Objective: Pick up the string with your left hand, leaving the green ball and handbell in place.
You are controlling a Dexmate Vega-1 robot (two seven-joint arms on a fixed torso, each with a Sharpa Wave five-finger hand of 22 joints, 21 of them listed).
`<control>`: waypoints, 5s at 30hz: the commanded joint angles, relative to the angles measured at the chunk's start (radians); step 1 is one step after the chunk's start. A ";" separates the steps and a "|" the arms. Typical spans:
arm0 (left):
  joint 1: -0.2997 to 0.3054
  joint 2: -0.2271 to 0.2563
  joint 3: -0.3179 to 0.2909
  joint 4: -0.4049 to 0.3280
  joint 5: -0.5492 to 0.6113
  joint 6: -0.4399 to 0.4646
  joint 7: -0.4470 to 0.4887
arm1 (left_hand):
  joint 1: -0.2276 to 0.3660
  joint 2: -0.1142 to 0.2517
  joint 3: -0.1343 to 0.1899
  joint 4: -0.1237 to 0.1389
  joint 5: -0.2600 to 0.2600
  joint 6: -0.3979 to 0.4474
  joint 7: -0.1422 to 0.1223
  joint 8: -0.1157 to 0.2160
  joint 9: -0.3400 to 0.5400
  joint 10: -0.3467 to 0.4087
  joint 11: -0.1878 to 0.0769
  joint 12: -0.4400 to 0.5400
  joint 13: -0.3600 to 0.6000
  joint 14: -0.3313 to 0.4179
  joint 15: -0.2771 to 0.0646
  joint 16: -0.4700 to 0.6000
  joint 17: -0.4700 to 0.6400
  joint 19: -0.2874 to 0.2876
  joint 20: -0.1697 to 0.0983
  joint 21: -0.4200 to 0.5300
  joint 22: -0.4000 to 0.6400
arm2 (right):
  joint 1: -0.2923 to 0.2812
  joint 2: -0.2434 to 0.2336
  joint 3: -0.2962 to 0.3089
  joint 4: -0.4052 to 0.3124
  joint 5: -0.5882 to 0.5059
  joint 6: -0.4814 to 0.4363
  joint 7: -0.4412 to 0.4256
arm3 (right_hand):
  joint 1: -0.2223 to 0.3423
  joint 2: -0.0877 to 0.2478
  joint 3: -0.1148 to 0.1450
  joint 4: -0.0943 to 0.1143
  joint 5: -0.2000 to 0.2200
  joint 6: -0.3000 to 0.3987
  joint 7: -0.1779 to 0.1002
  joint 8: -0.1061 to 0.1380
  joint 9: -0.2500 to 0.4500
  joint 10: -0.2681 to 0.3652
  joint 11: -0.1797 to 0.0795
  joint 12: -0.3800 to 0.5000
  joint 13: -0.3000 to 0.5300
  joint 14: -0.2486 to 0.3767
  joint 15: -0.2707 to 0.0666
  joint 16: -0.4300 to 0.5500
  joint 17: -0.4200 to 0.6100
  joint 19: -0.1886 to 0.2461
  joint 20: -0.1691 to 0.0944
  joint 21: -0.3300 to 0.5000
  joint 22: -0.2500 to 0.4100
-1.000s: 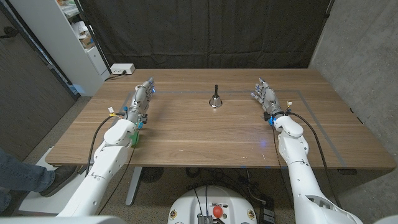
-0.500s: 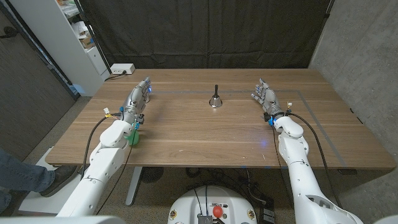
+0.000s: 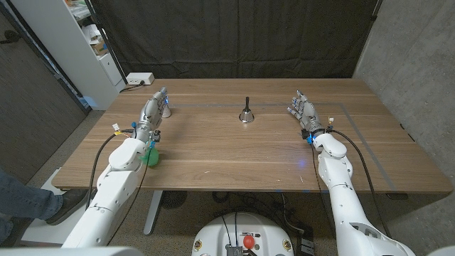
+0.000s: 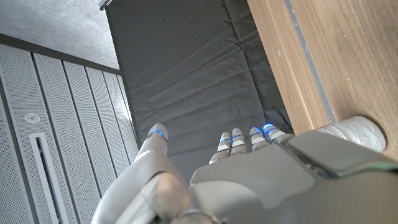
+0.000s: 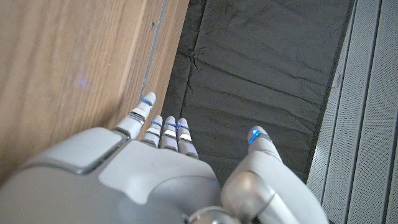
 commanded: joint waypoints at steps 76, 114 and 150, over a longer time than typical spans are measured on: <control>0.167 0.027 -0.213 -0.092 0.029 0.010 0.076 | 0.029 -0.005 -0.003 -0.015 -0.007 0.032 -0.007 0.003 0.005 0.018 -0.008 0.008 -0.008 0.021 -0.003 0.003 0.006 0.005 0.027 -0.003 0.005 | 0.059 -0.002 0.006 0.080 0.004 0.056 -0.002 | 0.001 0.008 -0.011 -0.006 0.014 0.013 0.003 0.001 0.004 0.005 0.001 -0.001 0.005 0.005 0.002 0.006 -0.008 0.014 -0.005 -0.016 0.005; 0.113 0.051 -0.208 -0.001 0.075 0.015 0.104 | 0.048 -0.013 -0.003 -0.023 -0.003 0.033 -0.009 0.002 0.006 0.027 -0.011 0.011 -0.007 0.031 0.001 0.004 0.007 0.009 0.040 -0.003 0.005 | 0.048 0.007 -0.009 0.062 -0.012 0.064 -0.022 | 0.000 0.009 -0.015 -0.007 0.017 0.015 0.003 0.001 0.004 0.010 0.001 0.000 0.005 0.009 0.002 0.007 -0.011 0.017 -0.003 -0.021 0.005; 0.133 0.111 -0.206 -0.049 0.215 0.139 0.225 | 0.113 -0.039 0.002 -0.045 0.012 -0.007 -0.001 -0.003 0.008 0.029 -0.006 0.014 -0.002 0.036 0.022 0.003 0.009 0.019 0.075 -0.002 0.005 | 0.026 0.018 -0.025 0.029 -0.031 0.049 -0.037 | 0.001 0.009 -0.018 -0.009 0.020 0.019 0.001 0.001 0.004 0.013 0.002 0.000 0.005 0.011 0.001 0.008 -0.013 0.017 -0.001 -0.024 0.005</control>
